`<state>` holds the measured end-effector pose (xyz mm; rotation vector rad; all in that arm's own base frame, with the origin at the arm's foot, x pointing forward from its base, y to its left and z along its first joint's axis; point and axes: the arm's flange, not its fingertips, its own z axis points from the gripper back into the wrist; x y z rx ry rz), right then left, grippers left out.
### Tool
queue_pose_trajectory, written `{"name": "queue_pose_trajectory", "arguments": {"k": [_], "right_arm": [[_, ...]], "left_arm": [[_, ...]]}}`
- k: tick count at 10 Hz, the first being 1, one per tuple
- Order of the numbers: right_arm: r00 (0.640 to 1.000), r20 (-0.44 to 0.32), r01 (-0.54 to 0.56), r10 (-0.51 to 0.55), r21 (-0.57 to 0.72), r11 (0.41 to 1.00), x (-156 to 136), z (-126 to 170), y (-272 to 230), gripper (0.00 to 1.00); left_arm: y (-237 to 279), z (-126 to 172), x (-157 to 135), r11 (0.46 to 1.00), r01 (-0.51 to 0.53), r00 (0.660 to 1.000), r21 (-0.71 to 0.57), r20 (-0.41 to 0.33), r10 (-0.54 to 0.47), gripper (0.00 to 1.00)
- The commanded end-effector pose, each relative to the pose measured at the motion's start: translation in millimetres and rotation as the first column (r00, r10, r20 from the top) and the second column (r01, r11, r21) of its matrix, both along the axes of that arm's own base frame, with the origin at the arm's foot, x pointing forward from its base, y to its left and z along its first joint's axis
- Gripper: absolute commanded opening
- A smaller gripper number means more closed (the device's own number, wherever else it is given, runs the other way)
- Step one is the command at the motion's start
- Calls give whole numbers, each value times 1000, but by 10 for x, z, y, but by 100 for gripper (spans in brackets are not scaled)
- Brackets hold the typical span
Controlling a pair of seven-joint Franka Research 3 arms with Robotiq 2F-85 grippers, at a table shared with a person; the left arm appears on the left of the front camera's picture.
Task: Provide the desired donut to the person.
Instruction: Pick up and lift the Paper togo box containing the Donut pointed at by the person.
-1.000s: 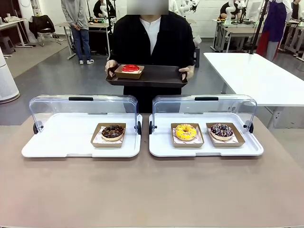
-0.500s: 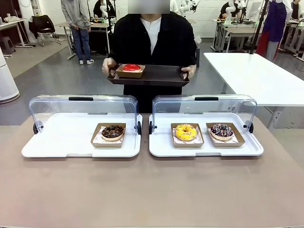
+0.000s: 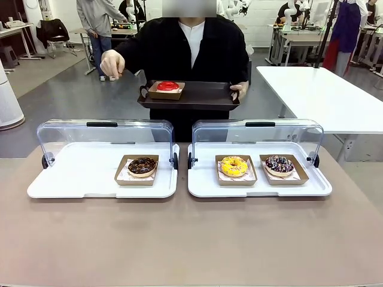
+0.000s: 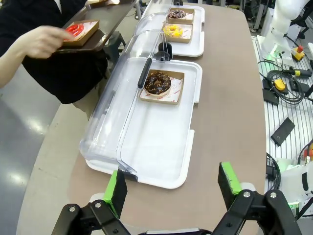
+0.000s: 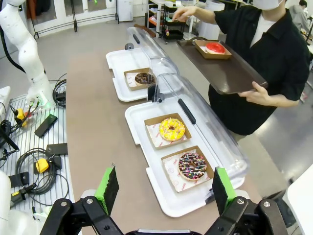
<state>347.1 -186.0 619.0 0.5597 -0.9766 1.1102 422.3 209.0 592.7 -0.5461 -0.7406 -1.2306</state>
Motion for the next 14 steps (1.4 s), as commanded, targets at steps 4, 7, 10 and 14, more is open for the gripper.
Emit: {"name": "queue_pose_trajectory", "arguments": {"k": [4,7,10,14], "right_arm": [[1000,9,-6,6,12,1000,4,-8,8,100],[1000,9,-6,6,12,1000,4,-8,8,100],[1000,9,-6,6,12,1000,4,-8,8,100],[1000,9,-6,6,12,1000,4,-8,8,100]], "left_arm": [[12,-3,-9,1000,-1,1000,6,3,1,97],[12,-3,-9,1000,-1,1000,6,3,1,97],[12,-3,-9,1000,-1,1000,6,3,1,97],[12,-3,-9,1000,-1,1000,6,3,1,97]]}}
